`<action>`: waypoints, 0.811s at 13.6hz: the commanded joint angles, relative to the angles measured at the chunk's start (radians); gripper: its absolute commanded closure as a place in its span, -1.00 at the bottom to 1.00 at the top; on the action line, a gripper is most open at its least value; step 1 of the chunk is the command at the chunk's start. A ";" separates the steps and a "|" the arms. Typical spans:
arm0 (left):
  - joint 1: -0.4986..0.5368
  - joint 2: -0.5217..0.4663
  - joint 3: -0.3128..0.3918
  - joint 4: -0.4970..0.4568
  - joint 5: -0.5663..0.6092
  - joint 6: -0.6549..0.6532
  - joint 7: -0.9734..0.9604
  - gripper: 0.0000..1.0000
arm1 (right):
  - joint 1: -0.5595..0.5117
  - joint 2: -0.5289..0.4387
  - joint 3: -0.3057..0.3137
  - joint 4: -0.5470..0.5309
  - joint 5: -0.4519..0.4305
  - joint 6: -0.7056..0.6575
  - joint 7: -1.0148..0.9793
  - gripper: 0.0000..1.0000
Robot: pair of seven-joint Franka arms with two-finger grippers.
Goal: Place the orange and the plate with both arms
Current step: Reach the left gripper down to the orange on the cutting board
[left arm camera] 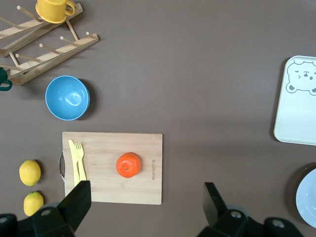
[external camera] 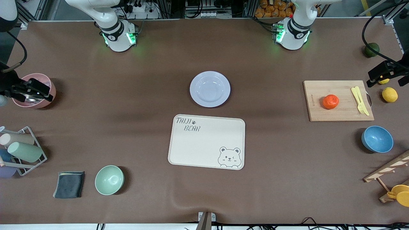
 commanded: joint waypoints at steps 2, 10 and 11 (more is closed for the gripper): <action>0.005 -0.004 0.001 0.011 -0.003 -0.007 0.012 -1.00 | -0.019 -0.009 0.001 0.040 -0.012 -0.006 0.011 -1.00; 0.034 0.035 0.007 -0.235 0.012 0.105 -0.015 -1.00 | -0.019 0.008 0.002 0.037 -0.020 -0.006 -0.074 -1.00; 0.070 0.032 0.003 -0.303 0.013 0.178 -0.012 -1.00 | -0.024 0.011 0.002 0.037 -0.014 -0.006 -0.075 -1.00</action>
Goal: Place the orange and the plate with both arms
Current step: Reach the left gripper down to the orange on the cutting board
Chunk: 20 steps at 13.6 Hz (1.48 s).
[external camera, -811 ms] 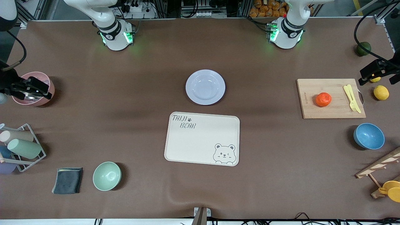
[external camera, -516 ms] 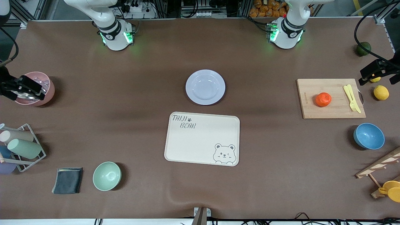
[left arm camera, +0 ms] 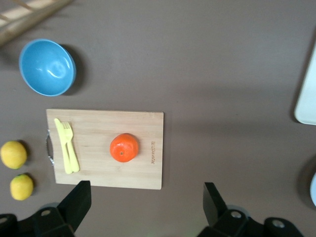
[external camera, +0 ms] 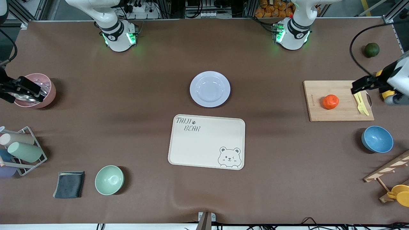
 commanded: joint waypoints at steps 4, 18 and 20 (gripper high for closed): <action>0.089 -0.034 -0.002 -0.352 0.012 0.287 0.000 -1.00 | -0.006 0.019 0.010 -0.005 0.000 -0.009 -0.042 -1.00; 0.198 0.144 -0.006 -0.622 0.087 0.695 0.000 -1.00 | 0.019 0.073 0.013 -0.006 0.117 -0.061 -0.041 -1.00; 0.198 0.171 -0.004 -0.621 0.089 0.721 0.002 -1.00 | 0.010 0.072 0.010 -0.020 0.204 -0.087 -0.042 -1.00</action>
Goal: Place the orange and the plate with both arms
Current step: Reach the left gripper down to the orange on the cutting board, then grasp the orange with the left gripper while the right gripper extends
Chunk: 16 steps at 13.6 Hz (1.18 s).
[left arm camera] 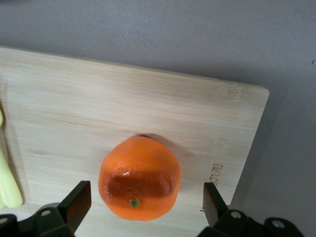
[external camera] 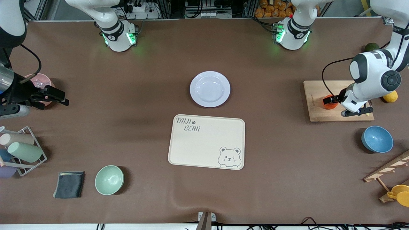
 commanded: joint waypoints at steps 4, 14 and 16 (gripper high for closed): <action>0.010 0.070 -0.005 0.006 0.058 0.079 0.000 -1.00 | -0.029 0.004 0.000 -0.026 0.153 -0.052 -0.006 -1.00; 0.013 0.076 -0.006 0.028 0.059 0.061 0.012 1.00 | 0.008 0.090 0.000 -0.038 0.323 -0.089 0.016 -1.00; 0.012 0.055 -0.037 0.084 0.059 0.003 0.015 1.00 | 0.008 0.115 0.000 -0.055 0.375 -0.092 0.017 -1.00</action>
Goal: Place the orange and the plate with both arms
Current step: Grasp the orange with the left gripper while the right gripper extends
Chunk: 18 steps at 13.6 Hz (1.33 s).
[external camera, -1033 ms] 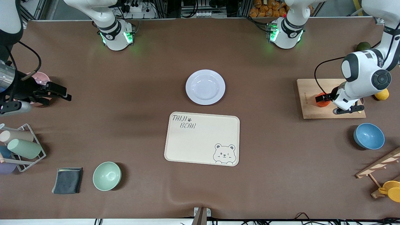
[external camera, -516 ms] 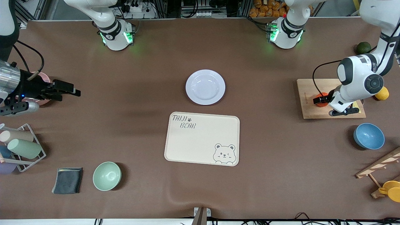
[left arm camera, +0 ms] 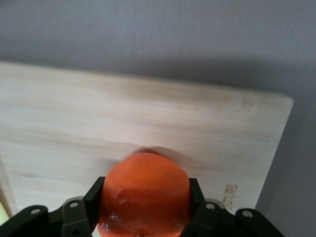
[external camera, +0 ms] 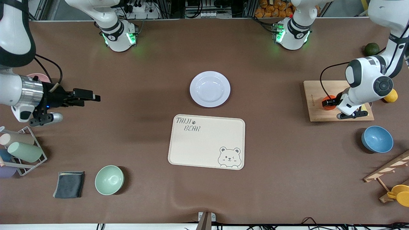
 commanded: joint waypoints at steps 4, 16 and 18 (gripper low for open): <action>0.000 -0.008 -0.182 0.303 -0.038 -0.360 -0.021 1.00 | -0.012 0.017 0.001 -0.080 0.150 0.003 0.011 -1.00; -0.417 0.098 -0.304 0.419 -0.263 -0.367 -0.683 1.00 | -0.004 0.015 0.001 -0.199 0.287 0.078 0.001 -1.00; -0.475 0.121 -0.304 0.433 -0.261 -0.341 -0.780 1.00 | 0.006 0.027 0.001 -0.199 0.325 0.092 0.001 -1.00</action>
